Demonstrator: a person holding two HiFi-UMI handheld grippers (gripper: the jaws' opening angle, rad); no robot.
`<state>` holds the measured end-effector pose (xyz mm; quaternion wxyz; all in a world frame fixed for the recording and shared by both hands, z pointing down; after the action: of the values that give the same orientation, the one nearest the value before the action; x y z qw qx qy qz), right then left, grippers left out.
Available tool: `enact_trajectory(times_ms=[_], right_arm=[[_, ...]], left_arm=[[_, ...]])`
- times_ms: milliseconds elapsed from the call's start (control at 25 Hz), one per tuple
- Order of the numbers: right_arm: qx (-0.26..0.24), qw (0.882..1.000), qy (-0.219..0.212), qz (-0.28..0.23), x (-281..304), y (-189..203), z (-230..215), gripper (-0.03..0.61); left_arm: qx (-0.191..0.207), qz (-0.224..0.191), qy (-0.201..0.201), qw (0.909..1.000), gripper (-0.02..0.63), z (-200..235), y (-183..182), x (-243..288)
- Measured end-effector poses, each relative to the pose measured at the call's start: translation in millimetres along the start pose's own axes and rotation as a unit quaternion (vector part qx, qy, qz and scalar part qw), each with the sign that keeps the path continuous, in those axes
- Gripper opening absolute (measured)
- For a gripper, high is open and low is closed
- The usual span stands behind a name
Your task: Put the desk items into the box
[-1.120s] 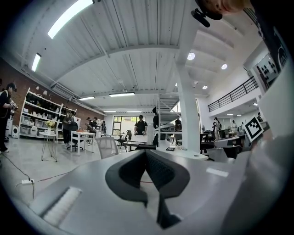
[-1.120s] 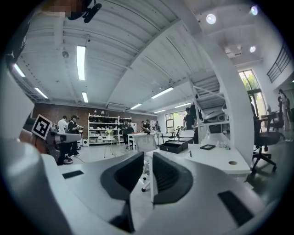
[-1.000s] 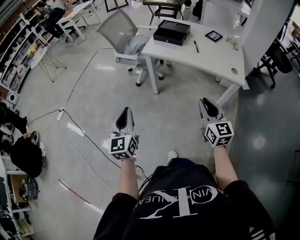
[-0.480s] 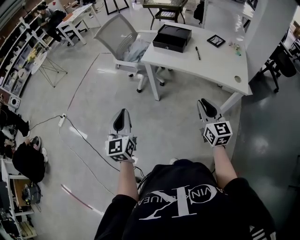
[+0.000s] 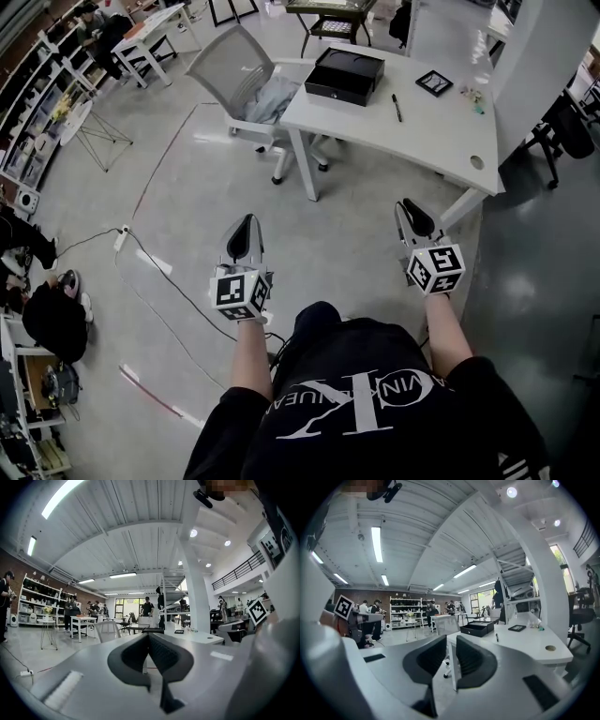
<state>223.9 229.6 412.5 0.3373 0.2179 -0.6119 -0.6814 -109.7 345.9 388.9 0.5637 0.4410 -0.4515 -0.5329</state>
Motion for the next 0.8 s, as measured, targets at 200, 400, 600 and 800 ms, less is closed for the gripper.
enact_trajectory(times_ms=[200,400,600,800], right_arm=[[0.003,1.000,-0.008,0.005,3.2,3.0,1.7,0.026],[0.012,1.000,-0.009,0.022,12.6,13.9,1.0,0.026],[0.012,0.999,-0.009,0.031,31.7,15.1,-5.7,0.026],[0.006,0.999,-0.010,0.031,64.0,9.2,-20.2,0.026]], left_arm=[[0.001,0.009,-0.006,0.9999,0.011,4.9,-0.2,-0.9],[-0.011,0.022,-0.008,0.9997,0.011,10.7,10.6,4.0],[-0.017,0.032,-0.007,0.9993,0.011,19.0,15.8,23.3],[-0.022,0.029,-0.003,0.9993,0.011,28.0,12.1,56.8]])
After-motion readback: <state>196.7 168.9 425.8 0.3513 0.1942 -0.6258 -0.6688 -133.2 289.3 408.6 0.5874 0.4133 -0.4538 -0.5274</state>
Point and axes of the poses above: the fingertips, and each gripper's own axes: x forward along the fingers, z to its left, y out of its underside, the point moved 6 cm from there along -x, backward along the fingers, and after that the axes turned 12 degrees about -x, right-handed, at the moved point
